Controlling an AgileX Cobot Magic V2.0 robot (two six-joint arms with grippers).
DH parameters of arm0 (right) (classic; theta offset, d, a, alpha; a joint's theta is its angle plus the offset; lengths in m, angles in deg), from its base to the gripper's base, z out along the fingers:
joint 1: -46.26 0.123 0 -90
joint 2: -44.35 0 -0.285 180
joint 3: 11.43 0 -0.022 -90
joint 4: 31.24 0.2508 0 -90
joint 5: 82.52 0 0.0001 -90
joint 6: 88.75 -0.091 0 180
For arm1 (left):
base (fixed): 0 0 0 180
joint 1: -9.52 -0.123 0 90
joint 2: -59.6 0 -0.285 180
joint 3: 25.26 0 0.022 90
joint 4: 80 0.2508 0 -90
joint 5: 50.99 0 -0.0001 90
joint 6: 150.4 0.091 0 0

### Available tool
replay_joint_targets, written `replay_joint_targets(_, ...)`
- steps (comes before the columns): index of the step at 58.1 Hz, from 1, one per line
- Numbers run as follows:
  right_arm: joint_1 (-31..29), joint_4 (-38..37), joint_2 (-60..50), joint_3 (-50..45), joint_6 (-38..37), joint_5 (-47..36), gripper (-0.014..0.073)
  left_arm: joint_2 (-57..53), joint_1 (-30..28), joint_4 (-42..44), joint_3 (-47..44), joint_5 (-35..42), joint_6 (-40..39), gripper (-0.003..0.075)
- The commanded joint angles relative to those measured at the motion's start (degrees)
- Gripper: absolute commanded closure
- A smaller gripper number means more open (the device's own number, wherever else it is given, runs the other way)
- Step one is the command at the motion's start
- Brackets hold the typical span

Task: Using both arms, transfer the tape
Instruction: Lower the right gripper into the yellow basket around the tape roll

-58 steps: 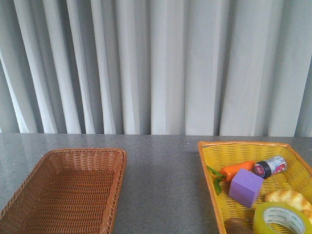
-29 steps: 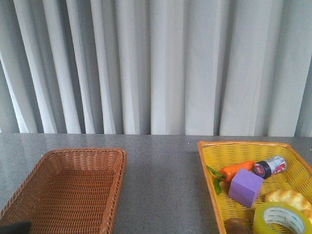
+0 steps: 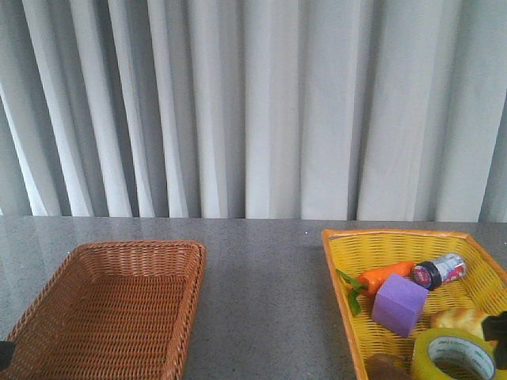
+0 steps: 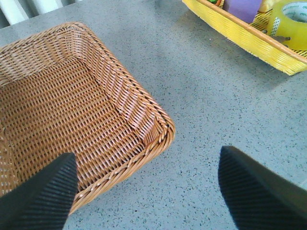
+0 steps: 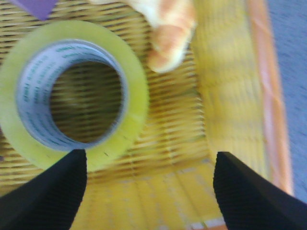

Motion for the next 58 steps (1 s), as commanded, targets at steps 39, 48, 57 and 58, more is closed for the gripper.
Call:
replay_joint_targets(39, -0.2, 2.1, 17.1, 14.1, 7.1, 3.2, 0.024, 0.0, 0.4, -1.1, 1.8, 3.5, 0.0, 0.015)
replay_joint_targets(48, -0.2, 2.1, 17.1, 14.1, 7.1, 4.0, 0.0375, 0.0, 0.4, -1.1, 1.8, 3.5, 0.0, 0.015)
replay_joint_targets(57, -0.2, 2.0, 17.1, 14.1, 7.1, 4.5, 0.0467, 0.0, 0.4, -1.1, 1.8, 3.5, 0.0, 0.015)
replay_joint_targets(58, -0.2, 2.0, 17.1, 14.1, 7.1, 4.6, 0.0473, 0.0, 0.4, -1.1, 1.8, 3.5, 0.0, 0.015)
